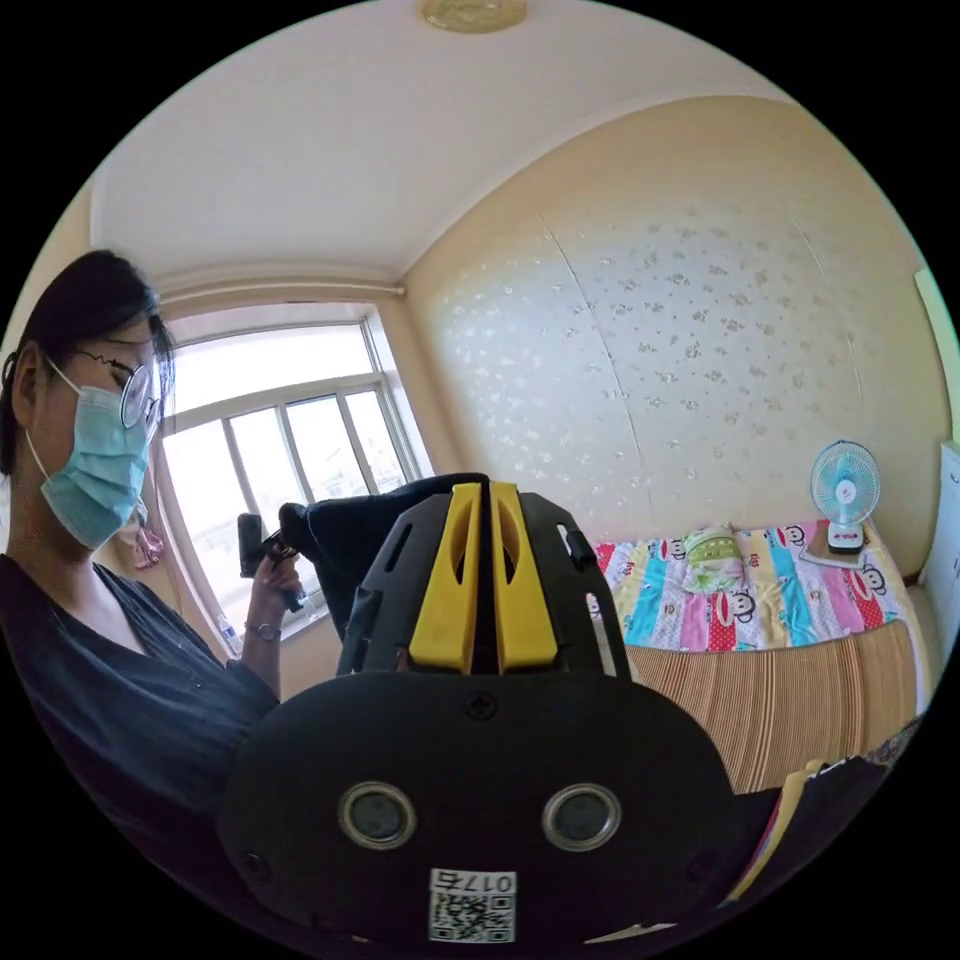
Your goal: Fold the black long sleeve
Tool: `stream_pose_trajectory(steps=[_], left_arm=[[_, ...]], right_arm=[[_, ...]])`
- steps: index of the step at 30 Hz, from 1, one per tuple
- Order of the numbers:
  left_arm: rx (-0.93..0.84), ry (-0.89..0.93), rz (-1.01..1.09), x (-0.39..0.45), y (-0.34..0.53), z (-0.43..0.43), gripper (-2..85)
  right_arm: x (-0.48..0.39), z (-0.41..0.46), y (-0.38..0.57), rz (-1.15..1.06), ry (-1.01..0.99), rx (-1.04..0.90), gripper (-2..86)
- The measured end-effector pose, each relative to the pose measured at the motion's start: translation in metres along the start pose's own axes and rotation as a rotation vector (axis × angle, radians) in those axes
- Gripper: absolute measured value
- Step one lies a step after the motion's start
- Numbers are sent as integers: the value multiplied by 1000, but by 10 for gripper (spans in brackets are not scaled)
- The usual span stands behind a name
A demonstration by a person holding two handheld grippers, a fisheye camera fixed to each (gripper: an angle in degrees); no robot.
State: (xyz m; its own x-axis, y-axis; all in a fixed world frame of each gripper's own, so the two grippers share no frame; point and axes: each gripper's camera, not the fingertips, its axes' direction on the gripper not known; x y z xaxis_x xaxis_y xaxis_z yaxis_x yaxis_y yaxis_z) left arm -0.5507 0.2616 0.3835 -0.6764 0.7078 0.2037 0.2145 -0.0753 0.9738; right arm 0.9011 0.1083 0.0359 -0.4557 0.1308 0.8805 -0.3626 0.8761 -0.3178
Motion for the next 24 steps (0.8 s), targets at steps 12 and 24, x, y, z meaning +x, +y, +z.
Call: stream_pose_trajectory(steps=[12, 24], left_arm=[[-615, -500, -410, -418, -4, 246, 55], [-869, -695, -780, -479, 339, 132, 118]], right_arm=[[291, 451, -16, 83, 218, -809, 33], [366, 424, 360, 437, 359, -1311, 125]])
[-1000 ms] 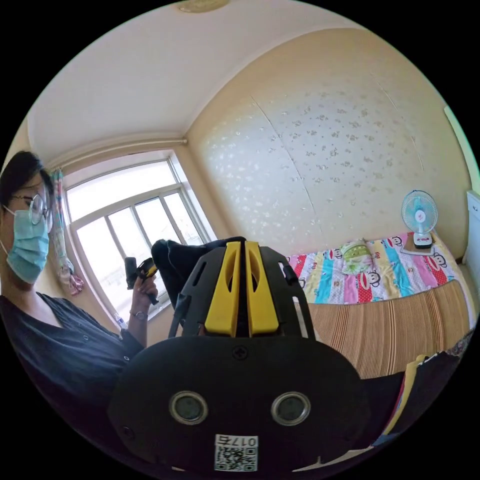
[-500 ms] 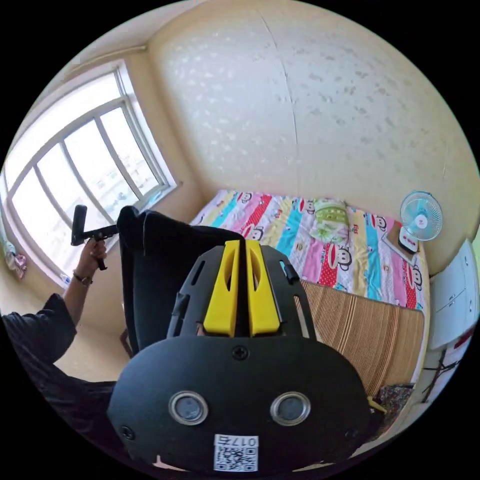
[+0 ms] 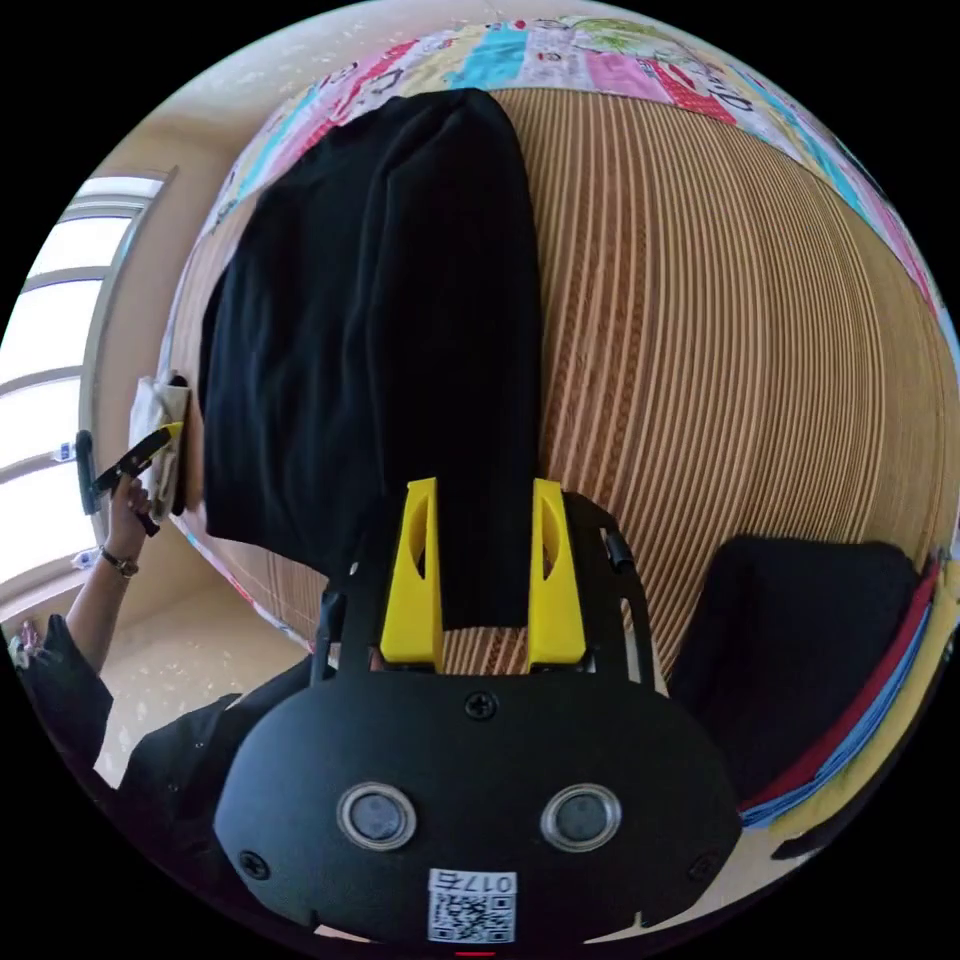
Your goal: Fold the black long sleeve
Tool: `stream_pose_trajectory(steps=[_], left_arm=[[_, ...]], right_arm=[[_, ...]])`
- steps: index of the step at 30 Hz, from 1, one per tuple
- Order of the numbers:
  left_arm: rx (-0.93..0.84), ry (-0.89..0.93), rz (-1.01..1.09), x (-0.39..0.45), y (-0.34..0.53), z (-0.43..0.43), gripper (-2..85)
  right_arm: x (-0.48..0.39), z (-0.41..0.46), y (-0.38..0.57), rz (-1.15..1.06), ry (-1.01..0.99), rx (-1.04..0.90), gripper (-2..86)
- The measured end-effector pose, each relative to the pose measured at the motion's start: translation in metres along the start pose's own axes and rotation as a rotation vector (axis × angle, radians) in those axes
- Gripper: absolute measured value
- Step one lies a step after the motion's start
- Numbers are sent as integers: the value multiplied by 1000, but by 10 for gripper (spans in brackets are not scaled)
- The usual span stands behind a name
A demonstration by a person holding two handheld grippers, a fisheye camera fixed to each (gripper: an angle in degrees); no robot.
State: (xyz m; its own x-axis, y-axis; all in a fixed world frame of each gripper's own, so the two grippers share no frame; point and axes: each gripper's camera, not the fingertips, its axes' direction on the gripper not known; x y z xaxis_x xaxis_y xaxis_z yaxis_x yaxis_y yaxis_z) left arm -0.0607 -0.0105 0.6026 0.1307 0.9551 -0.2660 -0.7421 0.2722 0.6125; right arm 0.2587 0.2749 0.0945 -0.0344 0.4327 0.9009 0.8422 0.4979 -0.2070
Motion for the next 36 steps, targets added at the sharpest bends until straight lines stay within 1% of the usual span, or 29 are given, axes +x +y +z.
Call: stream_pose_trajectory(steps=[2, 3, 5, 6, 7, 9, 11, 12, 13, 14, 15, 16, 17, 18, 19, 20, 21, 22, 23, 24, 25, 26, 28, 30, 31, 32, 34, 35, 36], left_arm=[[9, -86, -7, -13, 20, 0, 123], [-19, -120, 7, -20, 28, 4, 123], [-132, -176, 53, -28, 28, 18, 114], [-152, -202, 106, -31, 24, 17, 94], [-171, -190, 198, -31, 15, 8, 68], [-264, -169, 296, -40, -8, -11, 35], [-200, -143, 303, -59, -34, -67, 31], [-113, -125, 260, -80, -50, -118, 30], [-26, -128, 177, -105, -63, -167, 35], [20, -136, 127, -119, -68, -191, 37], [113, -178, 14, -150, -71, -236, 42], [205, -259, -104, -177, -64, -272, 48], [252, -301, -161, -188, -58, -286, 52], [343, -335, -247, -204, -41, -307, 64], [406, -284, -270, -212, -24, -314, 79], [418, -235, -261, -214, -16, -313, 79], [402, -113, -220, -213, -5, -299, 81], [335, 19, -167, -207, 1, -274, 82], [289, 81, -140, -203, 4, -259, 83], [193, 174, -92, -192, 10, -226, 84], [105, 228, -69, -181, 17, -197, 85], [69, 247, -62, -176, 21, -185, 86], [-78, 294, -11, -161, 34, -149, 100], [-144, 303, 10, -154, 46, -139, 106], [-114, 322, 21, -152, 55, -147, 100], [-110, 335, 33, -151, 60, -151, 97], [-209, 451, 106, -147, 72, -153, 77], [-238, 492, 110, -148, 76, -151, 70], [-318, 582, 104, -152, 83, -146, 55]], right_arm=[[4, 22, 27, 21, 65, -27, 102], [4, 27, 31, 13, 61, -45, 86], [6, 30, 36, -38, 31, -84, 51], [9, 26, 33, -32, 29, -90, 48], [21, 13, 24, -28, 5, -116, 43], [44, -21, 4, -39, -58, -131, 40], [81, -100, -22, -21, 17, -16, 40], [92, -123, -29, -8, 50, 23, 41], [114, -166, -40, 39, 119, 104, 43], [138, -205, -48, 98, 193, 188, 47], [148, -221, -51, 128, 235, 225, 51], [166, -245, -52, 201, 329, 286, 60], [179, -258, -51, 287, 395, 329, 76], [183, -260, -50, 315, 399, 340, 85], [183, -257, -47, 325, 354, 349, 92], [176, -245, -41, 303, 267, 358, 94], [170, -236, -38, 284, 211, 359, 94], [158, -210, -34, 230, 81, 333, 92], [144, -178, -32, 176, -38, 267, 90], [137, -162, -31, 156, -87, 228, 91], [122, -130, -28, 122, -161, 161, 92], [109, -104, -25, 96, -197, 109, 95], [93, -70, -20, 70, -229, 22, 102], [82, -46, -12, 49, -280, -55, 94], [76, -35, -4, 29, -265, -96, 78], [72, -31, 5, 4, -189, -113, 54], [74, -32, 19, -29, -167, -111, 45], [84, -33, 25, -9, -216, -133, 41], [89, -33, 28, 0, -234, -152, 39]])
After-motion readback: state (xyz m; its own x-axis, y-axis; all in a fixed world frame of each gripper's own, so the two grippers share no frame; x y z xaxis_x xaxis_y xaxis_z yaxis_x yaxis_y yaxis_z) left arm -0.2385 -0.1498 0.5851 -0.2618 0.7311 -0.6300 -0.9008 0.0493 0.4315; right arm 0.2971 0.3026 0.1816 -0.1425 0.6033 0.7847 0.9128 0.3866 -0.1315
